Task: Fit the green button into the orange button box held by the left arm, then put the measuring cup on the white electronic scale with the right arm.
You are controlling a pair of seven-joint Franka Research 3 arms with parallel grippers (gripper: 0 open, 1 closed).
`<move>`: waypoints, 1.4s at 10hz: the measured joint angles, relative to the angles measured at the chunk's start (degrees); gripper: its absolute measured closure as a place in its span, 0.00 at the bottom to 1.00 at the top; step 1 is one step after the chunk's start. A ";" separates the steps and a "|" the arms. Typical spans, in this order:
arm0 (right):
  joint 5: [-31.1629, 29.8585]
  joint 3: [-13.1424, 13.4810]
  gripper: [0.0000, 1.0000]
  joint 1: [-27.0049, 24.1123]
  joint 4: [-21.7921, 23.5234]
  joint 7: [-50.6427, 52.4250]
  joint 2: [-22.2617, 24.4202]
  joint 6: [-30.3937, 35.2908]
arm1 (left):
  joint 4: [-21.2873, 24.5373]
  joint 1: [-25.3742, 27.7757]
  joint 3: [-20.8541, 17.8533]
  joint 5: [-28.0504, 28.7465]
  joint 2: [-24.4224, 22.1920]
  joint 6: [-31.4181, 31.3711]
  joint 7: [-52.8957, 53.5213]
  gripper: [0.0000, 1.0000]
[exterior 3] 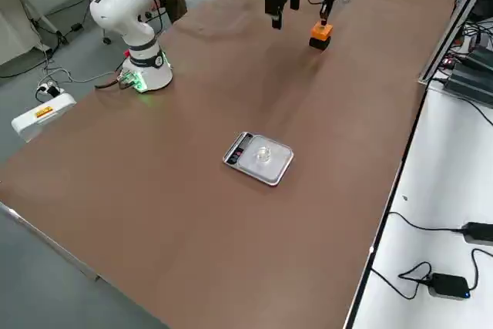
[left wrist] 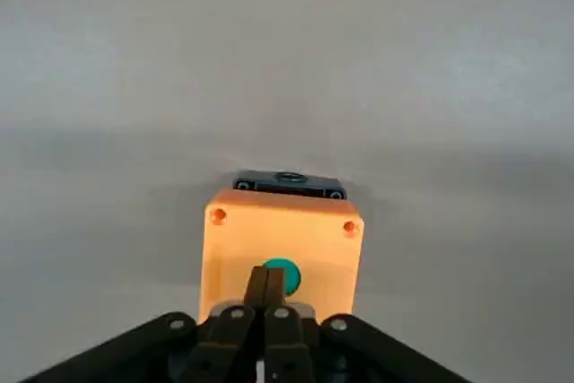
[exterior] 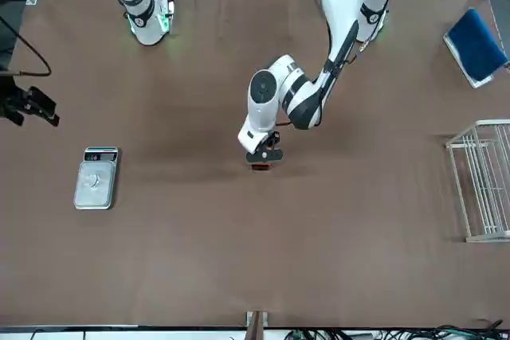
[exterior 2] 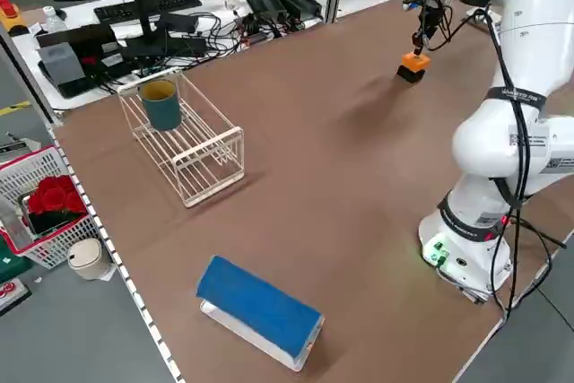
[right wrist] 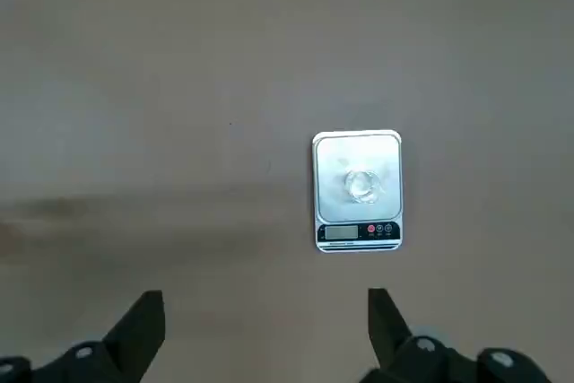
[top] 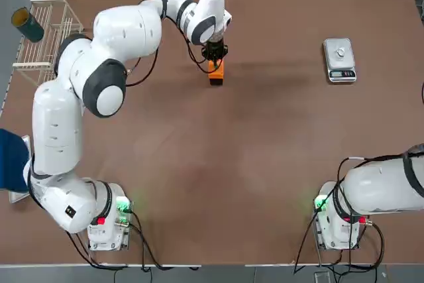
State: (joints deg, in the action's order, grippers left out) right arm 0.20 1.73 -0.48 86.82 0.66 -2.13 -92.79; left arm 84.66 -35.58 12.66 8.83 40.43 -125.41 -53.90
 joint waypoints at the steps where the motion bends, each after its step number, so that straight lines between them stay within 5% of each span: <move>1: 0.00 -0.53 0.00 -0.63 -0.78 0.00 -0.04 0.77 | 0.01 0.00 0.00 0.00 0.24 -0.44 -0.03 0.99; 14: -1.08 -2.98 0.00 -2.26 -3.45 -3.51 -4.16 0.40 | 1.11 -0.17 0.07 0.00 0.58 -1.50 -0.03 0.99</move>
State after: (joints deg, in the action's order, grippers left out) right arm -0.88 -1.25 -2.74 83.37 -2.85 -6.30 -92.39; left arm 85.76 -35.75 12.73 8.83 41.01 -126.91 -53.93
